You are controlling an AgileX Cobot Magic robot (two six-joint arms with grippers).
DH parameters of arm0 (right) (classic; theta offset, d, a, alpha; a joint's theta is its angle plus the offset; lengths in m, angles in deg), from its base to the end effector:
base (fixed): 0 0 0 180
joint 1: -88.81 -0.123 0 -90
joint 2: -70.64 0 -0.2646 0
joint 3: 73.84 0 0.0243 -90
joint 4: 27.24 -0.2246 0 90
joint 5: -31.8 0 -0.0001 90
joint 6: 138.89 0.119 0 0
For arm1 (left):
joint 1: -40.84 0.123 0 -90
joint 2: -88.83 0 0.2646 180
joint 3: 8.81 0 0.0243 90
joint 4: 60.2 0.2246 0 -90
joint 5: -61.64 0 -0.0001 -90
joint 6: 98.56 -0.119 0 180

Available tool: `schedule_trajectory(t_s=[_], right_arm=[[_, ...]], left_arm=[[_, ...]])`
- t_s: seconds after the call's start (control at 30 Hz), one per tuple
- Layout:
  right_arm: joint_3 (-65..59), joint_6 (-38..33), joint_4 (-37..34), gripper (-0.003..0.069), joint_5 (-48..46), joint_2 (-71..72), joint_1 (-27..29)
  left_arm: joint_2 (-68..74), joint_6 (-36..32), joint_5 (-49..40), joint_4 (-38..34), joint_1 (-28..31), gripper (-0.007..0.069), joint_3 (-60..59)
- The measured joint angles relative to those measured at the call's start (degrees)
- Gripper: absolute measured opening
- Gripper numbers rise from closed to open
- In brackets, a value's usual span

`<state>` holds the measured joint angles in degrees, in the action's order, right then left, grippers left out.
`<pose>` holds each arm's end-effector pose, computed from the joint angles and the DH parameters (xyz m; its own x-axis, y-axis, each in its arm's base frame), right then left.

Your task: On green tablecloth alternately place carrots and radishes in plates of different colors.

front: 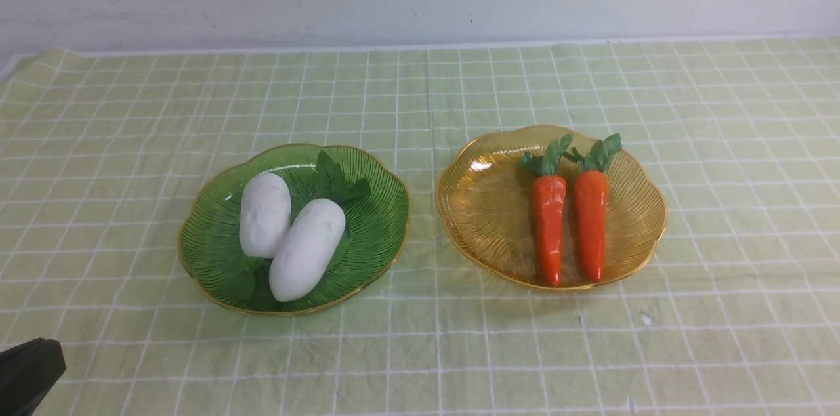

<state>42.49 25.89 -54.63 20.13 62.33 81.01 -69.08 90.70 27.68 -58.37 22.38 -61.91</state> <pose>0.0596 0.0194 0.2695 0.0829 0.2149 -0.9731 -0.2484 0.9501 0.1886 0.0748 -0.0227 0.2643 -0.3486 -0.0256 -0.9369 0.2560 0.9590 -0.1215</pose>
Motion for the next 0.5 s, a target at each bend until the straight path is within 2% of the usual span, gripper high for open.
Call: schedule_trajectory(t_s=[0.17, 0.3, 0.37, 0.4, 0.5], right_arm=[[0.0, 0.0, 0.0, -0.0015, 0.0, 0.0, 0.0], [0.0, 0.0, 0.0, -0.0015, 0.0, 0.0, 0.0], [0.0, 0.0, 0.0, -0.0015, 0.0, 0.0, 0.0], [0.0, 0.0, 0.0, -0.0015, 0.0, 0.0, 0.0], [0.0, 0.0, 0.0, -0.0015, 0.0, 0.0, 0.0]], left_arm=[[0.0, -0.4, 0.0, 0.0, 0.0, -0.0008, 0.0], [-1.8, -4.5, 1.5, -0.6, 1.3, -0.0008, -1.1], [-5.7, -8.9, 5.6, -2.6, 5.3, -0.0008, -5.4], [-6.1, -9.3, 6.5, -2.7, 5.7, -0.0008, -5.9], [-12.2, -12.2, 13.6, -4.3, 12.5, -0.0008, -15.4]])
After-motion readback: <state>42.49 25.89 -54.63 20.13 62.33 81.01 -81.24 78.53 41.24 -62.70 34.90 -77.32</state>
